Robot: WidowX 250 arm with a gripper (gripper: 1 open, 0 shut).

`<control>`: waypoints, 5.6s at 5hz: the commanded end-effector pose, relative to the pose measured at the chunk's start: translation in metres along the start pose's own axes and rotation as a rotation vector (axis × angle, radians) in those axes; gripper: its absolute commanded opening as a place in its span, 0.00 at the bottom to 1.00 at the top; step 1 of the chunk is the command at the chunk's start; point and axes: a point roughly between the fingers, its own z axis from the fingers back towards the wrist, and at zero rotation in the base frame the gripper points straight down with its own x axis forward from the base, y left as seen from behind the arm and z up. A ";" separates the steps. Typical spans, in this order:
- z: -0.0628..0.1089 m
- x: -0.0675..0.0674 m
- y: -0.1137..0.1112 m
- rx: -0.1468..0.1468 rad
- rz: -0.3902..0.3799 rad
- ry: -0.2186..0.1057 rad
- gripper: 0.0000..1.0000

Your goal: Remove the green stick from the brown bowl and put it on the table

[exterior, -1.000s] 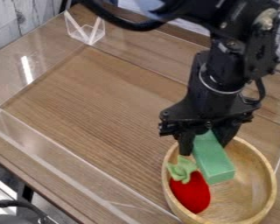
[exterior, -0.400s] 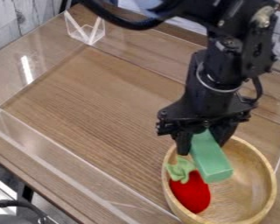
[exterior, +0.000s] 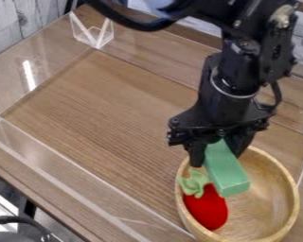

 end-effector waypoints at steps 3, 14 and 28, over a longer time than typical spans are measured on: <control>0.020 0.017 0.004 -0.067 0.049 -0.015 0.00; -0.072 0.130 0.097 -0.003 0.252 -0.030 0.00; -0.035 0.140 0.118 0.022 0.081 0.121 1.00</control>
